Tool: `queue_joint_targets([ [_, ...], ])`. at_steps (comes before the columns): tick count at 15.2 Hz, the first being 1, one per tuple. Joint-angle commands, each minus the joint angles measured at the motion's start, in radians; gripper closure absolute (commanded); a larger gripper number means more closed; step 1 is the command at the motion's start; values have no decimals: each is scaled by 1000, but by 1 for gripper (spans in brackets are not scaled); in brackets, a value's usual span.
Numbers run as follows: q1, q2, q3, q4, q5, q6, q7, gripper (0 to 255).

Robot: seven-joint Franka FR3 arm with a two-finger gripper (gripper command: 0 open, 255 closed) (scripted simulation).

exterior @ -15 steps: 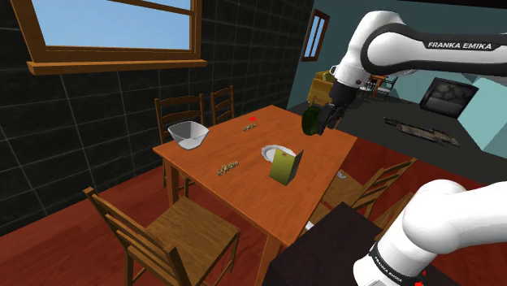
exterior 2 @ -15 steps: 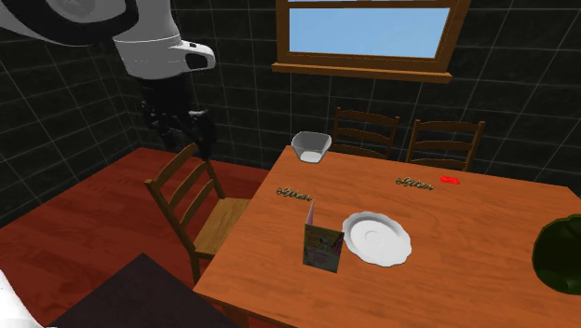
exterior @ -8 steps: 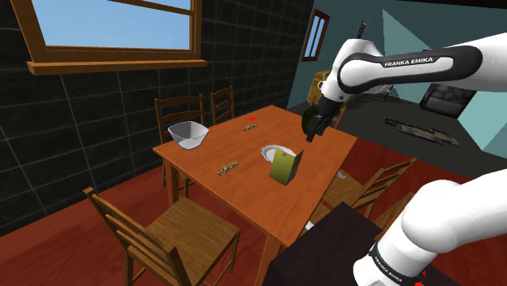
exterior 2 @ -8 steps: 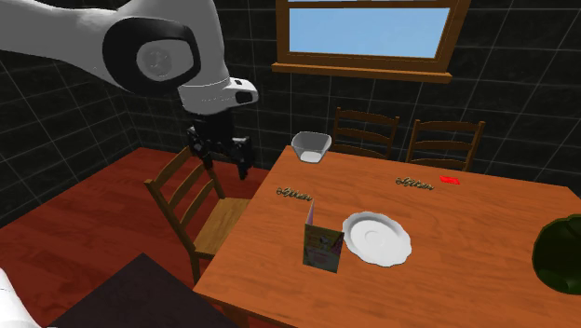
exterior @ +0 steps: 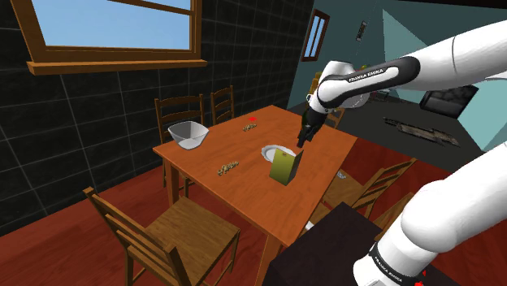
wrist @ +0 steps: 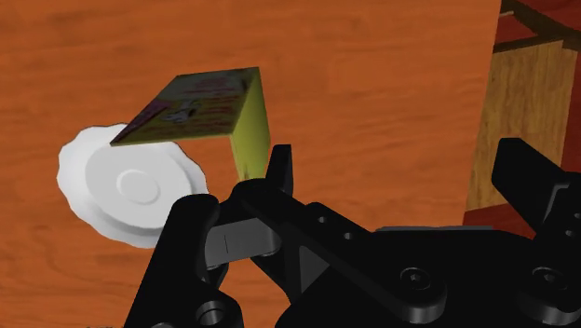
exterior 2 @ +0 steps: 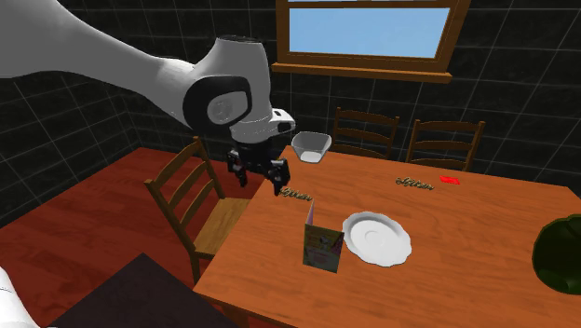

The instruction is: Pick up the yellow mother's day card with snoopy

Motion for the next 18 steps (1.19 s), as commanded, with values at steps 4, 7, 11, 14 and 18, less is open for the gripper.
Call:
queue_joint_targets([
  [4,-4,204,-44,77,36,126,-102,0],
  [7,-10,324,-60,139,74,181,-167,0],
  [11,-32,484,-62,240,132,234,-253,0],
  [14,-53,581,-55,312,164,256,-299,0],
  [18,-59,622,-46,307,183,300,-314,0],
])
